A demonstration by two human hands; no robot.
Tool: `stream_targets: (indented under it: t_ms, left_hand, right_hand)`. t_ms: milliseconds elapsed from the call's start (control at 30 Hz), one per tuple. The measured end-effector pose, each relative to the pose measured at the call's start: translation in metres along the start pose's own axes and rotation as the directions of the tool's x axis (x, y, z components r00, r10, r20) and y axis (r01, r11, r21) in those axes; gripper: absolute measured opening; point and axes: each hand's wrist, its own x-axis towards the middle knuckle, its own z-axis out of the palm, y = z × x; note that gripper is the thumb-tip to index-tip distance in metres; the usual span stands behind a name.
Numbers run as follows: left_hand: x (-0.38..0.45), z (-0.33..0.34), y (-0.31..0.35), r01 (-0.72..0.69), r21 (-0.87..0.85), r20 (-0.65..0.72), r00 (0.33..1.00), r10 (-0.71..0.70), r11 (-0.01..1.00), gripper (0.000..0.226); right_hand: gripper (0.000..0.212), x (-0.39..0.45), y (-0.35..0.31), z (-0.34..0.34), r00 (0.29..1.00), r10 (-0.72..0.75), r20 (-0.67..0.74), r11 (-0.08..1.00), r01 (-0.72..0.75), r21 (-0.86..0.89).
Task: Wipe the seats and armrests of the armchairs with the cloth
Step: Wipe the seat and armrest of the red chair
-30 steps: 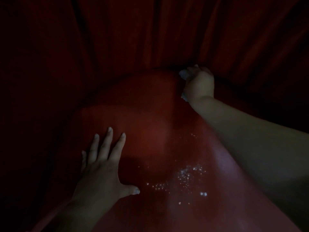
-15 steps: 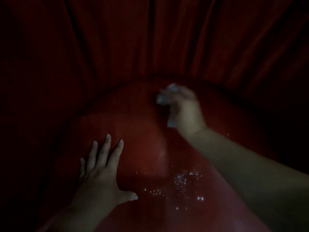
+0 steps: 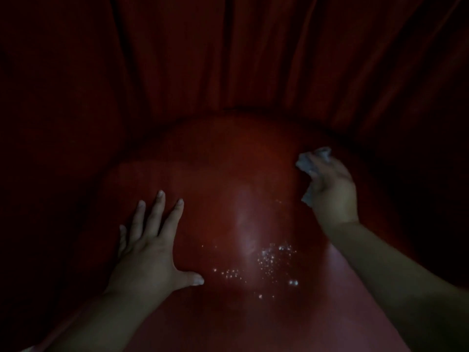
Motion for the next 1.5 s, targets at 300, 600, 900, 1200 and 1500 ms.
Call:
stream_targets:
  t_ms: [300,600,900,1200,1500]
  left_hand:
    - [-0.002,-0.004,-0.002,-0.018,0.002,0.003,1.000,0.018,1.000,0.144]
    - [-0.004,-0.007,0.001,-0.007,0.047,0.002,1.000,0.006,0.999,0.144]
    - [-0.017,-0.006,0.004,-0.001,0.027,-0.014,1.000,0.002,1.000,0.135]
    - [-0.025,0.000,-0.004,-0.019,-0.028,-0.052,0.999,0.017,0.999,0.127]
    - [-0.027,0.002,-0.004,-0.029,-0.057,-0.056,0.998,0.026,0.998,0.123]
  right_hand:
    - [0.040,-0.001,0.042,-0.008,0.987,0.159,0.017,0.962,-0.158,0.222]
    - [0.035,-0.055,-0.001,-0.016,0.982,-0.140,0.125,0.962,0.105,0.252]
    - [0.039,-0.075,-0.008,0.000,0.995,-0.076,0.058,0.978,0.063,0.197]
    - [0.027,-0.055,-0.019,-0.003,0.998,-0.018,0.066,0.980,0.005,0.201]
    - [0.046,-0.102,-0.019,-0.012,0.998,0.062,0.012,0.900,-0.061,0.431]
